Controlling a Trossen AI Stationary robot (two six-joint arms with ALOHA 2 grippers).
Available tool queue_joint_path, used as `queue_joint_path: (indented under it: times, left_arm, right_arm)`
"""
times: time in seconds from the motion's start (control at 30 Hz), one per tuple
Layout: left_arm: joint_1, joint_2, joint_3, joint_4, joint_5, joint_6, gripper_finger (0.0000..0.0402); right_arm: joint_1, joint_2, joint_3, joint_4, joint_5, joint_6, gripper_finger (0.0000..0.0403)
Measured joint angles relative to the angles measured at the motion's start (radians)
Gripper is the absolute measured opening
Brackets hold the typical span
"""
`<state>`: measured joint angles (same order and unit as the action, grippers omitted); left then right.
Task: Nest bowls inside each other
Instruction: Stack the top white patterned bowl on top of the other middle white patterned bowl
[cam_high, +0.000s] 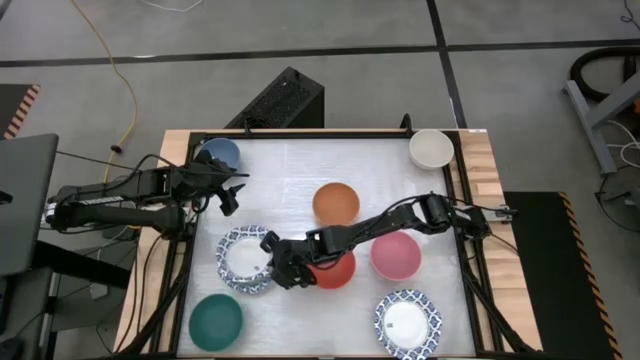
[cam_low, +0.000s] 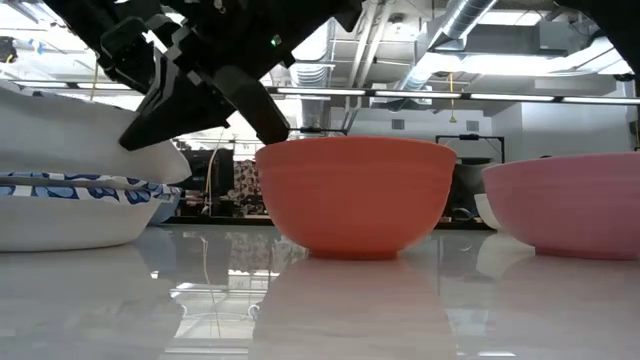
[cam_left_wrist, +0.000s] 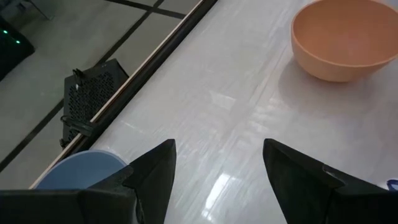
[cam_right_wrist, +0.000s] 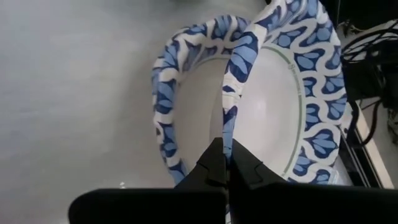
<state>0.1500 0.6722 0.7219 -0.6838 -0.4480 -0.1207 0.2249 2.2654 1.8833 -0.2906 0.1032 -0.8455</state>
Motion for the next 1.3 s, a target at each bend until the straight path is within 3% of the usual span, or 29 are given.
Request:
queue_joint_path:
  times: [0.17, 0.67, 1.3]
  left_arm:
    - [0.000, 0.000, 0.000, 0.000, 0.000, 0.000, 0.0232]
    - [0.000, 0.000, 0.000, 0.000, 0.000, 0.000, 0.0232]
    - [0.000, 0.000, 0.000, 0.000, 0.000, -0.015, 0.0232]
  right_arm:
    - [-0.002, 0.000, 0.000, -0.015, -0.055, 0.000, 0.0016]
    - [-0.018, 0.000, -0.001, -0.016, -0.056, 0.088, 0.0061]
    - [-0.010, -0.007, 0.002, 0.004, -0.103, 0.150, 0.0203]
